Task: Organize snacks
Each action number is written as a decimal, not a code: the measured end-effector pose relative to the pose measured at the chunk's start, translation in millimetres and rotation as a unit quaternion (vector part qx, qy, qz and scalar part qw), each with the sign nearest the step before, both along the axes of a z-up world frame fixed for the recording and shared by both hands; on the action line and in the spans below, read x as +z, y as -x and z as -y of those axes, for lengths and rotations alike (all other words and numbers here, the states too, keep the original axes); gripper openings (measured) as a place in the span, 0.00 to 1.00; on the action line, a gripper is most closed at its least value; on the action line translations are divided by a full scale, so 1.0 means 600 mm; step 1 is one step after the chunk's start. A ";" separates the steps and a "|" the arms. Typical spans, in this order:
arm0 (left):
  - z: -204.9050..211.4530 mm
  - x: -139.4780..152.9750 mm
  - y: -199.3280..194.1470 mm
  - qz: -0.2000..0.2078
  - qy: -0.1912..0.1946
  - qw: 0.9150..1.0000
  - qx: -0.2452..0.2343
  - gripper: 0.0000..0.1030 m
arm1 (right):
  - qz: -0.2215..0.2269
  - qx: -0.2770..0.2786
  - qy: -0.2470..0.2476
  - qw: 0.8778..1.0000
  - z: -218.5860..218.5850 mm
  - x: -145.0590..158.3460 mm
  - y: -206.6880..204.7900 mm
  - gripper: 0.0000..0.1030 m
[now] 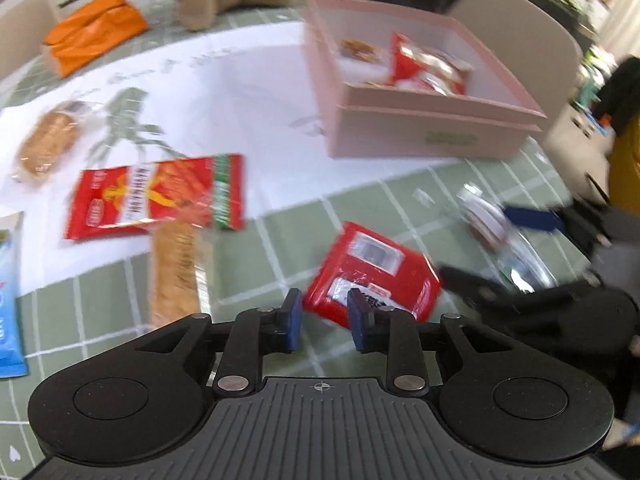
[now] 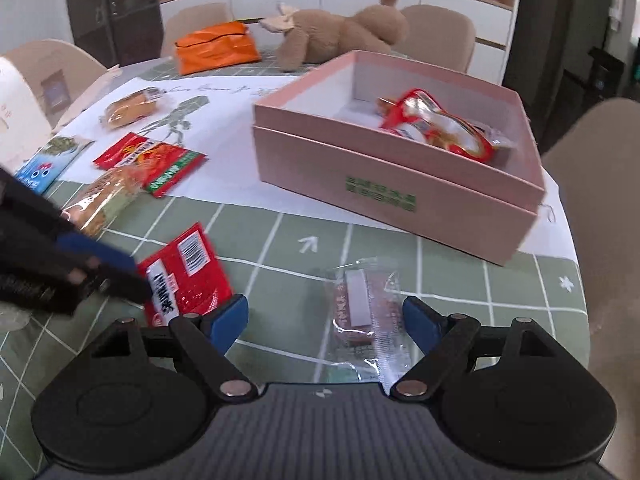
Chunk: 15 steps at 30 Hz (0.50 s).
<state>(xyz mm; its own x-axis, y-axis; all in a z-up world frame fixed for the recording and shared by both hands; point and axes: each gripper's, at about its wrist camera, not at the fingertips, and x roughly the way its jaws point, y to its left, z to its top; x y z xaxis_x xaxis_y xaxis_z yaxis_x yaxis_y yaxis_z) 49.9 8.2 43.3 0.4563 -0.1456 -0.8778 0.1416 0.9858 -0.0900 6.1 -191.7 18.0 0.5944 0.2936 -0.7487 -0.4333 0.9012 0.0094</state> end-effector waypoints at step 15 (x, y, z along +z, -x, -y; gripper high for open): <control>0.027 0.013 -0.013 -0.064 0.094 0.993 0.023 0.27 | -0.026 -0.097 -0.069 0.993 0.112 0.007 -0.009 0.83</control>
